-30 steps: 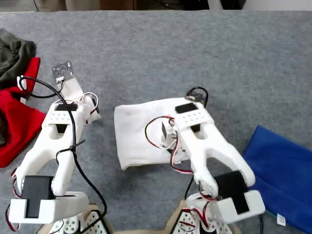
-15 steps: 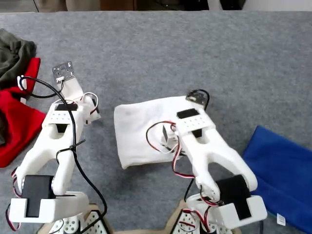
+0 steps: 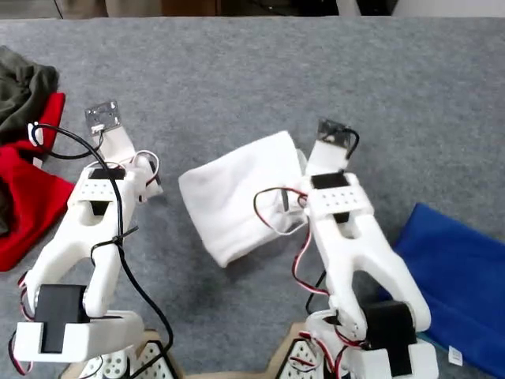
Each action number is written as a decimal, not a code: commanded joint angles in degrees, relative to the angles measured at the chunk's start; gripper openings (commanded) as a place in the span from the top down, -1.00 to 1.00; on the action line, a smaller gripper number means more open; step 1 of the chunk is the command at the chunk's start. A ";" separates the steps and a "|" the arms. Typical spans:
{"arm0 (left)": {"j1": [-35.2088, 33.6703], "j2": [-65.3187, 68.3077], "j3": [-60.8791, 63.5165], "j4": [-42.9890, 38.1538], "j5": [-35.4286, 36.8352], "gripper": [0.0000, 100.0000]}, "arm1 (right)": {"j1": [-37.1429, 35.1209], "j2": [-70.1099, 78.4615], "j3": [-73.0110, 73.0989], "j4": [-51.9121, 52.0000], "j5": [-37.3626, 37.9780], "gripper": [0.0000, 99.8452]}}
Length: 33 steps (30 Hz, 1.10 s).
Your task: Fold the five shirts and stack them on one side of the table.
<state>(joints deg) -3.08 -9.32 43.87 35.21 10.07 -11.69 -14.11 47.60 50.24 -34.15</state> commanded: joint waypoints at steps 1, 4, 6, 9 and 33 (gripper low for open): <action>1.05 -0.31 -2.29 0.88 -0.88 0.92 | 2.33 -1.10 -4.18 -5.27 6.51 0.96; 0.88 -0.31 -2.46 0.97 -0.88 0.92 | 4.88 1.36 -6.81 -8.79 12.31 0.96; 1.05 -0.31 -2.29 0.97 -1.05 0.92 | 6.20 3.47 -8.75 -9.67 15.82 0.96; 1.05 -0.31 -2.29 1.14 -1.14 0.92 | 7.16 6.73 -11.12 -9.14 18.29 0.96; 2.02 -0.31 -2.20 1.23 -2.64 0.92 | 5.93 8.75 -10.68 -12.04 -6.15 0.19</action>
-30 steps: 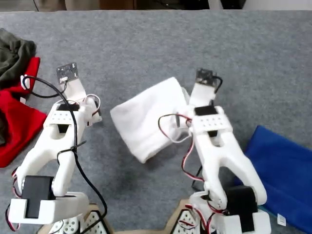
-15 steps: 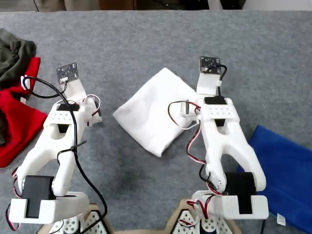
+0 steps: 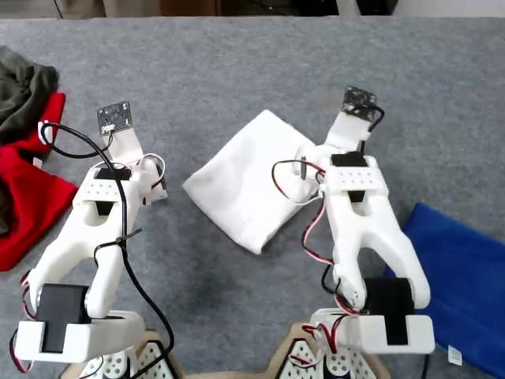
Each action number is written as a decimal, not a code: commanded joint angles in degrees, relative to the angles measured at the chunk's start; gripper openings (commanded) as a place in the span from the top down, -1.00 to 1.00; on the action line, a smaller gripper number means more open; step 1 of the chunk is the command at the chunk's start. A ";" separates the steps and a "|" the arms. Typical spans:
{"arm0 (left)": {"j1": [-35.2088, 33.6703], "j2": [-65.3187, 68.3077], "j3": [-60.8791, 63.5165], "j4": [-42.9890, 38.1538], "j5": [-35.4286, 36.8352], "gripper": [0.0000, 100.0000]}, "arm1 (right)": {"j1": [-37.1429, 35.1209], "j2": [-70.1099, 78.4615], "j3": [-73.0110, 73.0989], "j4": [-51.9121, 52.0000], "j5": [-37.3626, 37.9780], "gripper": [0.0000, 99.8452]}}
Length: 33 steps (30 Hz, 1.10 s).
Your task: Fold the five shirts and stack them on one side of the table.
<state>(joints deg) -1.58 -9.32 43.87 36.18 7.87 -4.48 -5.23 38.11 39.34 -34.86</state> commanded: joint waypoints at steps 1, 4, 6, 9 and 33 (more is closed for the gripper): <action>0.53 -0.31 -2.20 0.35 -0.44 0.92 | -1.36 -0.13 -0.57 -1.14 -7.47 0.19; 0.53 -0.31 -2.20 0.35 -0.53 0.92 | -1.36 -0.04 0.48 -1.14 -12.22 0.19; 0.53 -0.31 -2.20 0.35 -0.53 0.92 | -1.36 -0.04 0.57 -1.41 -13.71 0.19; 0.53 -0.31 -2.20 0.35 -0.53 0.92 | -1.27 -0.04 0.75 -3.60 -15.21 0.19; 0.53 -0.31 -2.11 0.35 -0.53 0.92 | -5.93 -0.04 0.84 -4.04 -26.81 0.56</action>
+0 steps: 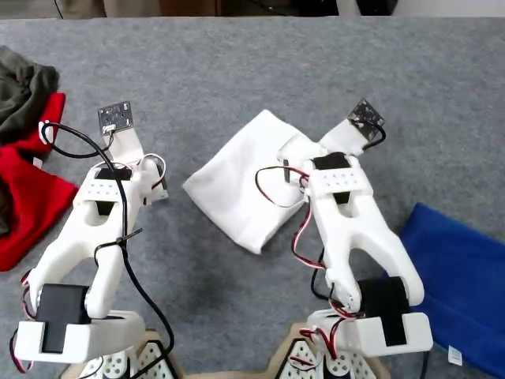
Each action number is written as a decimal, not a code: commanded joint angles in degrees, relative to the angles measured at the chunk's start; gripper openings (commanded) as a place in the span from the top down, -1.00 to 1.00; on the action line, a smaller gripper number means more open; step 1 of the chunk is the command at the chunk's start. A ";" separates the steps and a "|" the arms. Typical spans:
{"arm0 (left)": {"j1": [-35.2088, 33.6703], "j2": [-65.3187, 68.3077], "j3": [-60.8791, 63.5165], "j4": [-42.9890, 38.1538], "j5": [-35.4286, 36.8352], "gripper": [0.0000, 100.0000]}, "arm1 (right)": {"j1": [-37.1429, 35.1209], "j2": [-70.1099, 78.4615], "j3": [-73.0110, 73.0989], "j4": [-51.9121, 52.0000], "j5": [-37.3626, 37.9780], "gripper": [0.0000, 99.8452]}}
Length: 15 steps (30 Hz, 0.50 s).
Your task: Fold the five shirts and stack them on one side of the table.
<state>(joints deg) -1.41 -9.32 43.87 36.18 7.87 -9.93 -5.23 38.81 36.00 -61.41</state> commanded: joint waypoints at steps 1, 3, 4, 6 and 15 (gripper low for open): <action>0.35 -0.31 -2.11 0.44 -0.53 0.92 | -0.48 -0.04 0.48 -0.62 -0.09 0.54; 0.35 -0.31 -2.11 0.44 -0.53 0.92 | -0.48 0.31 1.27 -0.62 0.00 0.48; 0.35 -0.31 -2.11 0.44 -0.53 0.92 | -0.48 0.57 1.71 -0.62 0.00 0.44; 0.35 -0.31 -2.11 0.44 -0.53 0.92 | -0.48 1.36 2.77 -0.62 0.00 0.39; 0.35 -0.31 -2.11 0.44 -0.53 0.92 | 2.86 2.15 5.67 -0.97 3.16 0.37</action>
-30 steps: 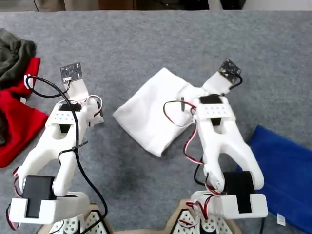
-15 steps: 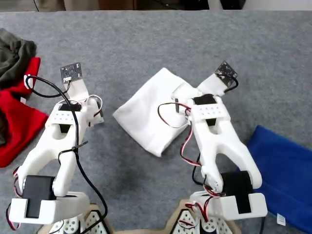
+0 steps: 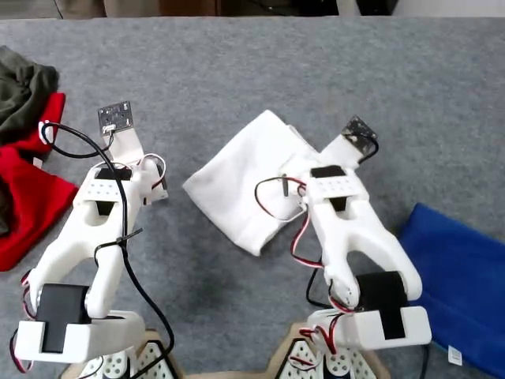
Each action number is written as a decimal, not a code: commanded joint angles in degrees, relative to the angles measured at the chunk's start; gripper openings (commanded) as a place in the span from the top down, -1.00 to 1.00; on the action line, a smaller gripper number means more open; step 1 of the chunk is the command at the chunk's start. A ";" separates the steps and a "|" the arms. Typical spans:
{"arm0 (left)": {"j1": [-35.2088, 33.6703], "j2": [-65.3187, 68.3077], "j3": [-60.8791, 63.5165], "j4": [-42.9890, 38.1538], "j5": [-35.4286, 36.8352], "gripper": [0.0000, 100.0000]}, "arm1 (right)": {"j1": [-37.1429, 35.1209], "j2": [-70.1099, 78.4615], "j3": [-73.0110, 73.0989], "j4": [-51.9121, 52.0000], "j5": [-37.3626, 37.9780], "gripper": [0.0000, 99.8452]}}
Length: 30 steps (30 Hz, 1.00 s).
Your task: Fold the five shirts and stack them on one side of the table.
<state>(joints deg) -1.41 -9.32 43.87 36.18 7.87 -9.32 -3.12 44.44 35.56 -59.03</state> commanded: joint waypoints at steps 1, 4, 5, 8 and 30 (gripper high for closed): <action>0.35 -0.31 -2.11 0.44 -0.53 0.92 | 2.77 0.04 -0.13 -0.62 0.79 0.37; 0.35 -0.31 -2.11 0.44 -0.53 0.92 | 4.18 0.04 -1.27 -0.53 0.79 0.52; 0.35 -0.31 -2.11 0.44 -0.53 0.92 | 4.44 0.04 -1.63 -0.62 0.88 0.61; 0.35 -0.31 -2.11 0.44 -0.53 0.91 | 4.53 0.04 -2.07 -2.55 1.14 0.82; 0.35 -0.31 -2.11 0.44 -1.23 0.91 | 5.93 -0.57 -4.44 -4.57 2.99 0.99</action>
<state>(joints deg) -1.41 -9.32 43.87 36.18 7.16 -5.27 -3.03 43.82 31.60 -56.40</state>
